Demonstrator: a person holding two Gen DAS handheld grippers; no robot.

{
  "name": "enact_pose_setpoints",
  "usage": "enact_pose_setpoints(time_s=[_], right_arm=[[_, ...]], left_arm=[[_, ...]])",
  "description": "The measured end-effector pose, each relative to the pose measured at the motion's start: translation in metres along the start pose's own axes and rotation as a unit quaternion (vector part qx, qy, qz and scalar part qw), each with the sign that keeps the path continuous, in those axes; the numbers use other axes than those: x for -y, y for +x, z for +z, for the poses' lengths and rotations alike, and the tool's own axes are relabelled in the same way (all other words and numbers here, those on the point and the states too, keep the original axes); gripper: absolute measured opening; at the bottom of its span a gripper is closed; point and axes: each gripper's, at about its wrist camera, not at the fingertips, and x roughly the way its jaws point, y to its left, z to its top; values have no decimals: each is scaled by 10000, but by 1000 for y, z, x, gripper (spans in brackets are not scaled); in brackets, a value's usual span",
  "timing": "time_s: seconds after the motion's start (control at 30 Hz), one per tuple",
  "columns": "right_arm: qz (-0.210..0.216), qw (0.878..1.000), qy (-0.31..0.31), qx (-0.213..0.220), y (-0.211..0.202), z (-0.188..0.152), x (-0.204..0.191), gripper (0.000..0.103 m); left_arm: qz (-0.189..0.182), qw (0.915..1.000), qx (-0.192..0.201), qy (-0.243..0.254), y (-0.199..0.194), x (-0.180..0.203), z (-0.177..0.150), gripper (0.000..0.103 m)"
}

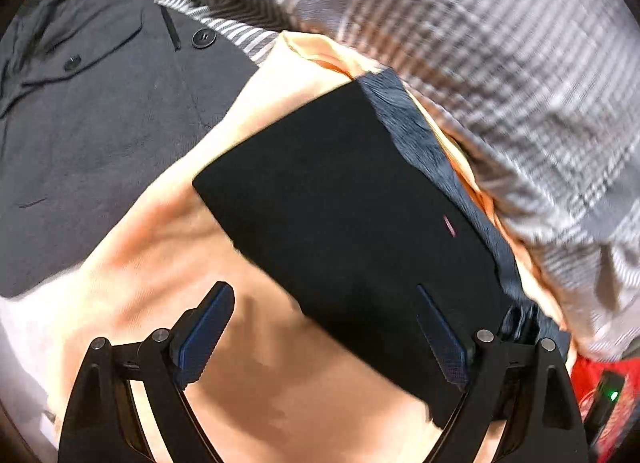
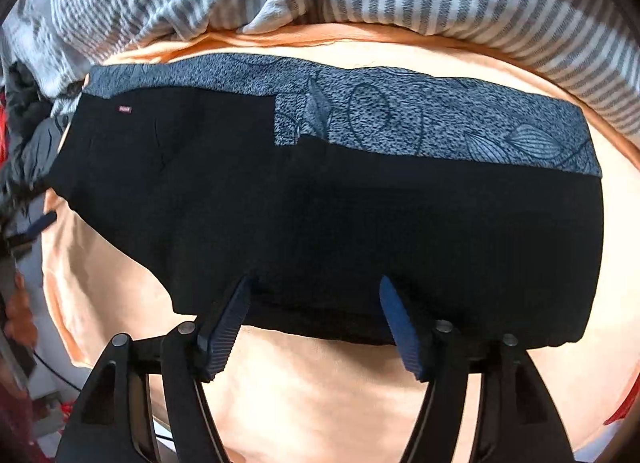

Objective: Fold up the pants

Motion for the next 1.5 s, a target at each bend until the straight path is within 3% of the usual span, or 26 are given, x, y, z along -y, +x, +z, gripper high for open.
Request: enact_pose_setpoints(time_s=[0.37, 0.5, 0.57, 0.6, 0.67, 0.73, 0.8, 1.07, 1.1, 1.2, 1.23, 1.5], right_arm=[[13, 10000, 84, -40, 6, 6, 0, 74], [-32, 10000, -4, -29, 10, 10, -4, 74], [-24, 10000, -10, -23, 11, 10, -6, 74], [-14, 10000, -6, -20, 11, 11, -6, 74], [-23, 10000, -20, 14, 8, 13, -6, 61], [175, 9998, -41, 2, 3, 16, -8, 37], [343, 9993, -121, 16, -6, 22, -17, 27], [1107, 9912, -707, 143, -39, 74, -75, 28], [1250, 9892, -761, 99, -40, 83, -87, 31], [1520, 9840, -933, -58, -37, 103, -120, 52], [1575, 9824, -997, -95, -35, 108, -131, 53], [2022, 9690, -1340, -475, -1, 148, -224, 54]], left_arm=[[-526, 9968, -150, -587, 25, -25, 21, 91], [-456, 9971, -62, -611, 25, -22, 25, 75], [-176, 9985, -2, -520, 23, -22, 25, 52], [-166, 9986, 17, -500, 21, -23, 24, 50], [-206, 9986, 138, -473, 15, -25, 22, 39], [-153, 9991, 242, -301, 7, -23, 22, 35], [35, 9992, 390, 46, 2, -11, 20, 33], [626, 9886, 797, 1114, -6, 25, 11, 28], [680, 9865, 835, 1233, -6, 28, 9, 28], [812, 9801, 942, 1549, -8, 34, 3, 28], [848, 9784, 967, 1620, -7, 36, 2, 28], [918, 9656, 1178, 2128, -10, 47, -7, 28]])
